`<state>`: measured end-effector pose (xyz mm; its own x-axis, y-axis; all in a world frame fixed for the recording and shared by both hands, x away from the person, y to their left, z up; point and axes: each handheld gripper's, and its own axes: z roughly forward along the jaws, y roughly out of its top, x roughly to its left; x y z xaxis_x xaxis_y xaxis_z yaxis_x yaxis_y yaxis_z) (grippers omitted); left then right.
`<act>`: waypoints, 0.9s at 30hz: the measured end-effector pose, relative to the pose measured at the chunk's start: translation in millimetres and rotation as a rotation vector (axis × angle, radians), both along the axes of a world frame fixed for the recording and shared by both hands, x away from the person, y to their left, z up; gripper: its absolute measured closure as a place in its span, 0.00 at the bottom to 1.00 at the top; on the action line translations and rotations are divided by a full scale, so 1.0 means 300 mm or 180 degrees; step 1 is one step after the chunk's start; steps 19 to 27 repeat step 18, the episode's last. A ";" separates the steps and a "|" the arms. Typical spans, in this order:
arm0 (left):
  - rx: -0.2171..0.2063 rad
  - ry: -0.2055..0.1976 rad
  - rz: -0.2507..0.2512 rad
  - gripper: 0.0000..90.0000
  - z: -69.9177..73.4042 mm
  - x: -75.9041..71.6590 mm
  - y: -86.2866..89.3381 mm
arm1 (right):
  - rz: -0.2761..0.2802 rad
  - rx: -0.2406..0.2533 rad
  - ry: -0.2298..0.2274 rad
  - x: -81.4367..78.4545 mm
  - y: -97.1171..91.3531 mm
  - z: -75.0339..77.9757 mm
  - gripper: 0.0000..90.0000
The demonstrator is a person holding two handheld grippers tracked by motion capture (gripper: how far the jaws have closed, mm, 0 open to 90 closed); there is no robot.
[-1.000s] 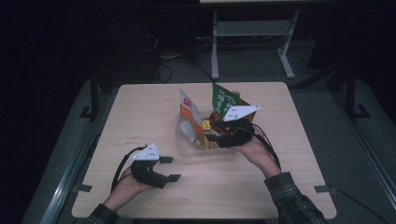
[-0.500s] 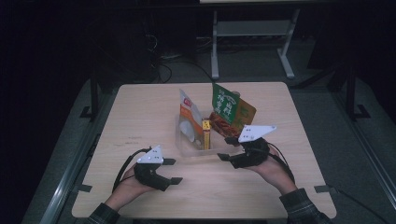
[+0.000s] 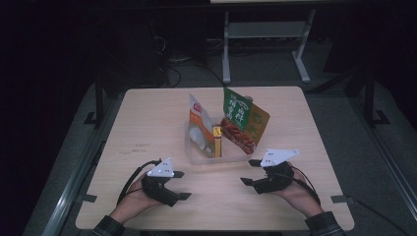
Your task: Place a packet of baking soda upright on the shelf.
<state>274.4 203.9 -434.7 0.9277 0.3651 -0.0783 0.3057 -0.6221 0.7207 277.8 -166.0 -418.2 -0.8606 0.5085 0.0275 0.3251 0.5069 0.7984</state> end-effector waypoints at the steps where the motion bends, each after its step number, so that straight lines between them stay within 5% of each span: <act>1: 0.0017 0.0011 -0.0004 0.26 -0.003 -0.002 0.003 | -0.0011 -0.0017 0.0019 -0.003 -0.005 -0.009 0.36; 13: 0.0208 0.0003 -0.0020 0.26 -0.029 -0.019 0.003 | -0.0014 -0.0261 0.0116 -0.008 -0.005 -0.084 0.35; 27: 0.0223 -0.0003 -0.0038 0.26 -0.031 -0.015 0.000 | -0.0010 -0.0227 0.0116 -0.011 -0.002 -0.084 0.35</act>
